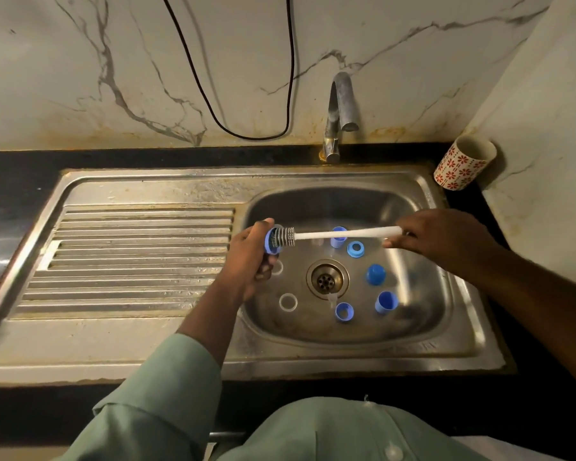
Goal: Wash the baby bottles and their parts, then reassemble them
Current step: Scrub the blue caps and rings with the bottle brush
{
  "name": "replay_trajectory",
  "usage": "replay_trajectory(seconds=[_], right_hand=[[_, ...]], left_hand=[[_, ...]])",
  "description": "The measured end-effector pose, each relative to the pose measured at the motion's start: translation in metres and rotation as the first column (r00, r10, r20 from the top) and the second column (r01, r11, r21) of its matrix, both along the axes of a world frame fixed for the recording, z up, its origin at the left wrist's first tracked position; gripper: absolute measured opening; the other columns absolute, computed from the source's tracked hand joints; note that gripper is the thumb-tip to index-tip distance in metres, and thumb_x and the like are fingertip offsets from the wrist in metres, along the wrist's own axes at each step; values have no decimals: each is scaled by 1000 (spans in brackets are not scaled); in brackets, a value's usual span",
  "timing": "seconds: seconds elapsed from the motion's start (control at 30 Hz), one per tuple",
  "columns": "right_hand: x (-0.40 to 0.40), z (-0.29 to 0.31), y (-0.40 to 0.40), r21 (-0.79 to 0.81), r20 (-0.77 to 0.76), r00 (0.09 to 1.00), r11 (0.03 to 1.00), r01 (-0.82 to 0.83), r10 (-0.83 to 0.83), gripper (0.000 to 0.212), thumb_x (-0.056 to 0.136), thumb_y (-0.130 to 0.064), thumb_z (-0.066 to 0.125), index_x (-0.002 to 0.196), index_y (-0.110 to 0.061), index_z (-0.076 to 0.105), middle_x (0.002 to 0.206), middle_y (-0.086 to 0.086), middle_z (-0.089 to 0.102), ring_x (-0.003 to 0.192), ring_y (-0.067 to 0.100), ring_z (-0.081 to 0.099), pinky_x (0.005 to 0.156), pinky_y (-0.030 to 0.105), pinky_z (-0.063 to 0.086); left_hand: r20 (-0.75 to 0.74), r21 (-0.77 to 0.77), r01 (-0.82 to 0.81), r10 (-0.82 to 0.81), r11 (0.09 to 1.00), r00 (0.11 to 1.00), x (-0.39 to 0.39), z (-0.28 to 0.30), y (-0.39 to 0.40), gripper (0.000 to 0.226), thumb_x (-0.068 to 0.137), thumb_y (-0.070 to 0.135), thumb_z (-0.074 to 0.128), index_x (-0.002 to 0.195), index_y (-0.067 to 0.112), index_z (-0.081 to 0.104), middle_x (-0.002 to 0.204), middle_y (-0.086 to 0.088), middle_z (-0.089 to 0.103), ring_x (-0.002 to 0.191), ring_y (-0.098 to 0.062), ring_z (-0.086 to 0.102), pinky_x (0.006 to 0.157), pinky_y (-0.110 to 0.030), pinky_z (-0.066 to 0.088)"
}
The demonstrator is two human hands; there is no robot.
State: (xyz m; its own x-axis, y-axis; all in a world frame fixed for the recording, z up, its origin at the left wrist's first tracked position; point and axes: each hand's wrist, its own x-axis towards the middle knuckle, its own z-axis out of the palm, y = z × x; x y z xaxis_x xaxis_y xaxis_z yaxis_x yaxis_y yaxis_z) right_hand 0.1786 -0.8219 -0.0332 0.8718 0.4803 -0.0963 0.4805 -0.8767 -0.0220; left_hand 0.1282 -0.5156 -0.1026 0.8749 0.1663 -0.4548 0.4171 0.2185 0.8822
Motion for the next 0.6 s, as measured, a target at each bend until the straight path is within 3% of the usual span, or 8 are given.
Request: replay_trajectory(seconds=[0.07,0.13,0.23,0.33,0.4,0.47,0.53,0.6], right_hand=[[-5,-5,1,-80,145,989,997,19,-8,53,80,-76,25,79,-28,46,73,-5,58,64,15,55,51,26,30],[-18,-9,7,-62,201,978,997,-44,56,59,78,-79,15,79,-30,48,67,-6,59,55,12,53,47,22,28],[-26,-13,13,102,144,975,977,-186,170,47,90,-63,30,102,-29,62,75,-7,65,56,10,54,47,21,33],[-17,-7,7,35,30,991,990,-135,134,44,97,-51,32,137,-39,43,95,-8,57,67,6,52,56,23,38],[-18,-4,2,-15,-30,996,996,-84,83,45,96,-55,34,140,-45,38,97,-9,57,72,6,53,60,24,39],[-28,-1,2,70,-76,977,979,-193,198,42,96,-51,39,136,-40,48,77,-14,50,60,1,46,55,19,35],[-35,2,3,137,19,943,933,-332,333,37,96,-44,48,127,-28,61,65,-18,37,45,-5,29,47,9,19],[-31,7,3,152,105,960,950,-273,259,38,96,-44,50,127,-27,62,66,-17,39,44,-2,31,46,10,19]], left_hand=[[10,8,-6,6,1000,1000,2,6,2,43,97,49,53,73,16,69,54,-4,54,40,-10,40,36,-19,29],[31,74,-85,83,994,996,5,8,2,42,97,47,53,73,17,68,53,-3,54,39,-9,41,36,-19,30],[63,136,-219,212,966,975,4,6,4,37,98,43,54,80,13,66,53,-1,54,42,-9,44,38,-20,33],[22,158,-175,173,972,985,0,7,7,39,97,47,55,77,14,66,54,0,53,43,-9,43,39,-21,32],[-31,149,-130,136,980,990,0,8,8,41,95,50,55,73,16,64,51,0,50,41,-9,39,39,-21,28],[-47,134,-154,162,979,986,2,9,8,40,96,47,53,74,15,63,49,0,47,41,-10,38,40,-21,27],[-57,105,-211,218,972,974,2,7,9,39,96,45,52,74,15,62,48,0,45,40,-11,36,41,-21,25],[-81,74,-198,204,977,976,0,5,12,41,95,48,51,72,16,63,49,1,45,40,-11,36,42,-21,25]])
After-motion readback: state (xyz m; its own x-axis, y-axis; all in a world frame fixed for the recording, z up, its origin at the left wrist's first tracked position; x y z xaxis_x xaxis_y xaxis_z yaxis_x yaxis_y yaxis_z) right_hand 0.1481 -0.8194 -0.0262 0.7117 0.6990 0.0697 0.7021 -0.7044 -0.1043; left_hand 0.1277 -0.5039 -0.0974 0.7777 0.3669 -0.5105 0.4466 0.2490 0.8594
